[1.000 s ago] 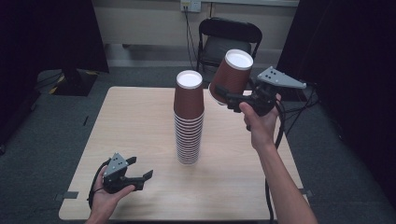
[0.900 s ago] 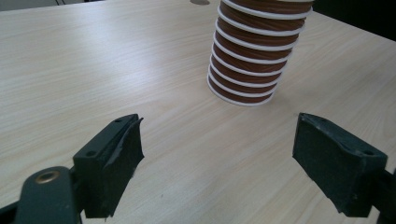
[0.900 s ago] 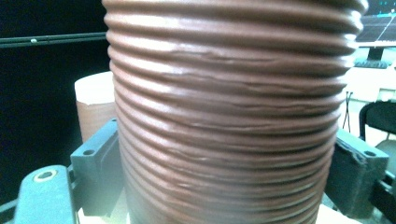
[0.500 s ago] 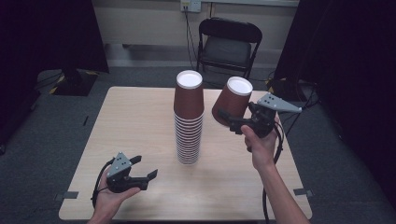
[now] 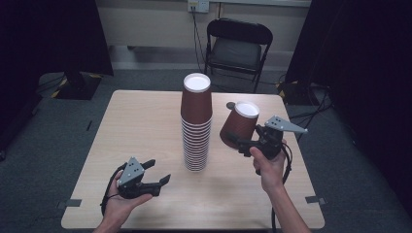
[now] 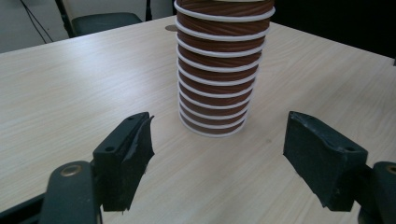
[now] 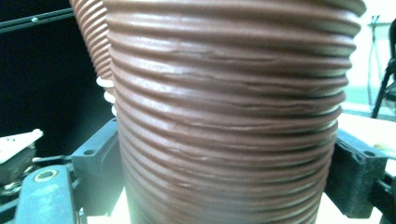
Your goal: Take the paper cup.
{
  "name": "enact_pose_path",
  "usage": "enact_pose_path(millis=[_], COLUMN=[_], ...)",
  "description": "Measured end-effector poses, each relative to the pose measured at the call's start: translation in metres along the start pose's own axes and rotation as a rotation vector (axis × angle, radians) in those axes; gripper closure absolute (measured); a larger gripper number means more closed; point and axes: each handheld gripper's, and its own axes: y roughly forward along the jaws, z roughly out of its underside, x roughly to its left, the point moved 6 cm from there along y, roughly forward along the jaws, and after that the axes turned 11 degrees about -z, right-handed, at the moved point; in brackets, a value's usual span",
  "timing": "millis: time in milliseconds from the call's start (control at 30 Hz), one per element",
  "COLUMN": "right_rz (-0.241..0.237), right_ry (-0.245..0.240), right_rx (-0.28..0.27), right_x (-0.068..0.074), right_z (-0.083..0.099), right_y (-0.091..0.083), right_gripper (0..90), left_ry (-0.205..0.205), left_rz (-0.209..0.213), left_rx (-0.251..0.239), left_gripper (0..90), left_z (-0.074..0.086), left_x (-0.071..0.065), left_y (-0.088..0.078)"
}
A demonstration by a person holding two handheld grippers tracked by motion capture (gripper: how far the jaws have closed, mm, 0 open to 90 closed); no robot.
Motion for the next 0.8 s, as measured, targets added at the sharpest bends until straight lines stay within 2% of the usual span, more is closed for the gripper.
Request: enact_pose_path(millis=[233, 400, 500, 533, 633, 700, 767, 800], right_rz=[-0.018, -0.027, -0.033, -0.033, -0.051, -0.056, -0.067, -0.082], right_ry=[0.041, 0.054, 0.07, 0.076, 0.105, 0.121, 0.138, 0.149], right_rx=[0.005, 0.016, 0.016, 0.015, 0.002, 0.0, 0.002, 0.004], right_x=[0.004, 0.006, 0.006, 0.006, 0.007, 0.009, 0.012, 0.015], right_z=[0.011, 0.02, 0.025, 0.026, 0.031, 0.034, 0.036, 0.038], right_y=[-0.005, -0.005, -0.006, -0.006, -0.007, -0.006, -0.005, -0.005], right_gripper=[14.9, 14.8, 14.9, 14.9, 14.8, 14.8, 14.8, 14.9], left_ry=[0.001, -0.018, -0.02, -0.027, -0.024, -0.011, 0.022, 0.03], left_rz=[0.016, 0.048, 0.063, 0.086, 0.095, 0.09, 0.086, 0.084], left_rx=[-0.022, -0.037, -0.025, -0.026, -0.041, -0.049, -0.076, -0.109], left_gripper=[22.2, 21.4, 19.6, 18.5, 16.8, 16.5, 16.6, 19.0], left_z=[-0.008, -0.012, -0.014, -0.015, -0.021, -0.025, -0.028, -0.032], left_x=[-0.008, -0.019, -0.024, -0.027, -0.031, -0.033, -0.037, -0.04], left_y=[0.004, 0.011, 0.015, 0.015, 0.017, 0.017, 0.018, 0.019])
